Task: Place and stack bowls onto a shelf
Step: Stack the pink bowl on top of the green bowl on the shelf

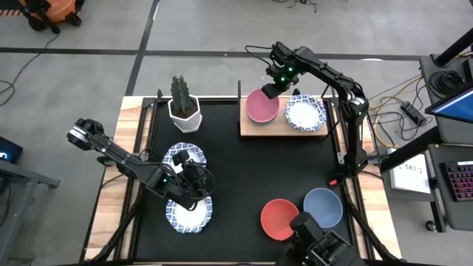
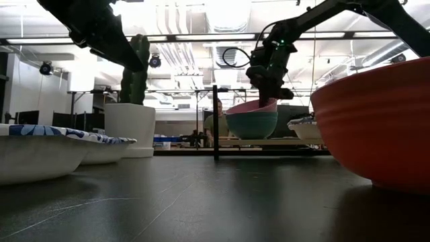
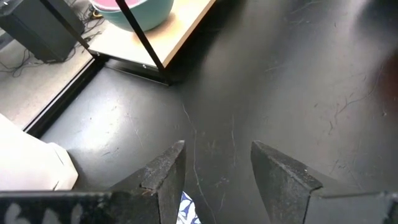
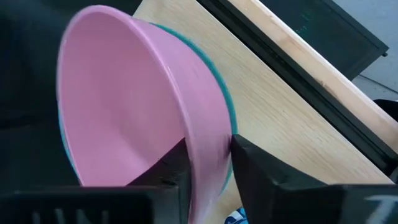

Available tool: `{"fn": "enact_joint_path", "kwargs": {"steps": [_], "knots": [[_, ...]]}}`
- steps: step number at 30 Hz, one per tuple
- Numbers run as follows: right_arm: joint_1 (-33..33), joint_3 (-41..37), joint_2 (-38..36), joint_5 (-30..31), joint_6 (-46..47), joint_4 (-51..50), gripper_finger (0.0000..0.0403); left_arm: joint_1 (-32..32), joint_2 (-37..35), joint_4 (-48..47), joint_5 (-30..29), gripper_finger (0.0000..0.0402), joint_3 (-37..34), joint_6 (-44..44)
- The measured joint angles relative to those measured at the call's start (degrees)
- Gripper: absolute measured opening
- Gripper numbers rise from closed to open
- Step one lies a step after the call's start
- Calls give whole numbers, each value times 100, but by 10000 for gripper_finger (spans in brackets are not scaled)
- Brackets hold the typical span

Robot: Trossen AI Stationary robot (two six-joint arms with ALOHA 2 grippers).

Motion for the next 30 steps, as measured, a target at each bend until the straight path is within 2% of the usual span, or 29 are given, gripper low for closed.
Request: {"fn": "enact_joint_path", "kwargs": {"steps": [5,10,14,22,30], "knots": [[-6,53,-91,0,-7,-12,119,0,0,8,0,165,0,-4],[-13,334,-110,0,-88,2,116,0,0,18,0,165,0,-4],[-13,487,-126,1,-219,15,95,0,0,45,0,165,0,-6],[13,172,-116,7,-382,93,14,0,0,75,0,165,0,-7],[11,-11,-118,6,-401,238,9,0,0,115,0,165,2,-7]]}}
